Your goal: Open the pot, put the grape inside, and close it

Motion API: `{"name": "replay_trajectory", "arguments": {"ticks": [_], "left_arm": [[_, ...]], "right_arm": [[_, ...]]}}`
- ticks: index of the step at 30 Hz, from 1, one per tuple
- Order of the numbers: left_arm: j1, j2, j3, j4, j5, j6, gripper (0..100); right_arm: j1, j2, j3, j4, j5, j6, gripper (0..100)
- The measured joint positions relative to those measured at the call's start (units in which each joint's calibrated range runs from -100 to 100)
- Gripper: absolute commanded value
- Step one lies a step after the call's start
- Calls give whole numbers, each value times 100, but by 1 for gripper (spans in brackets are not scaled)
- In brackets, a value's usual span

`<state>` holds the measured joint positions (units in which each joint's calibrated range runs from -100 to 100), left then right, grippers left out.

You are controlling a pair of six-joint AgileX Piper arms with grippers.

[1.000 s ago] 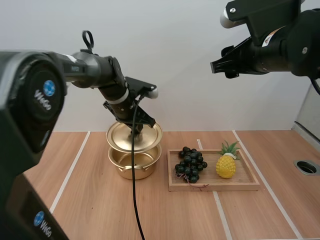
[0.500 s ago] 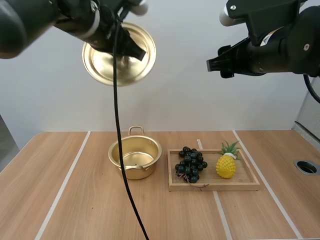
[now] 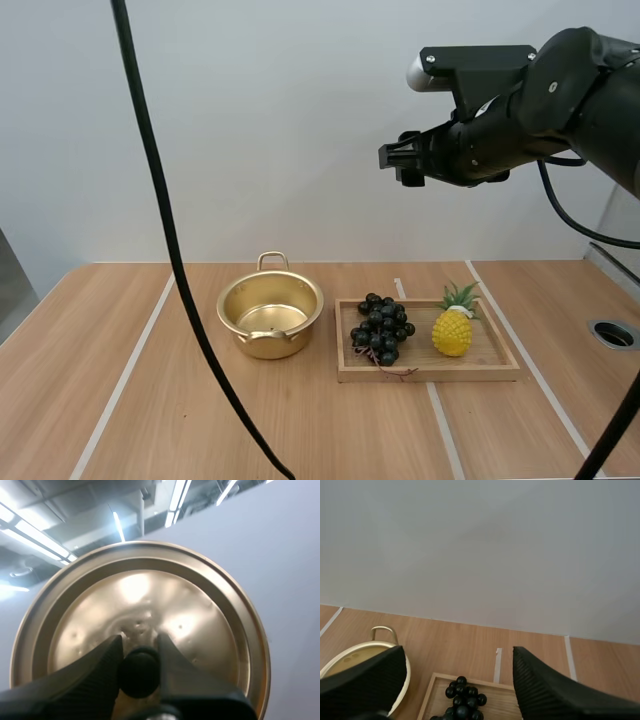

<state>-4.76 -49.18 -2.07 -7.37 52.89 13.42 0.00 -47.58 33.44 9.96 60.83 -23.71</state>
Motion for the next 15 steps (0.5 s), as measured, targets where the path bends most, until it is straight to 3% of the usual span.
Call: {"name": "replay_trajectory", "arguments": {"ticks": [6,15], "left_arm": [[0,-128,-1566,4,-362,-197,0],[0,-151,-2760,4,-1044,-329,0]], "right_arm": [[23,638,0,703,764,-335,100],[138,1374,-613,841,2217,-370,100]]}}
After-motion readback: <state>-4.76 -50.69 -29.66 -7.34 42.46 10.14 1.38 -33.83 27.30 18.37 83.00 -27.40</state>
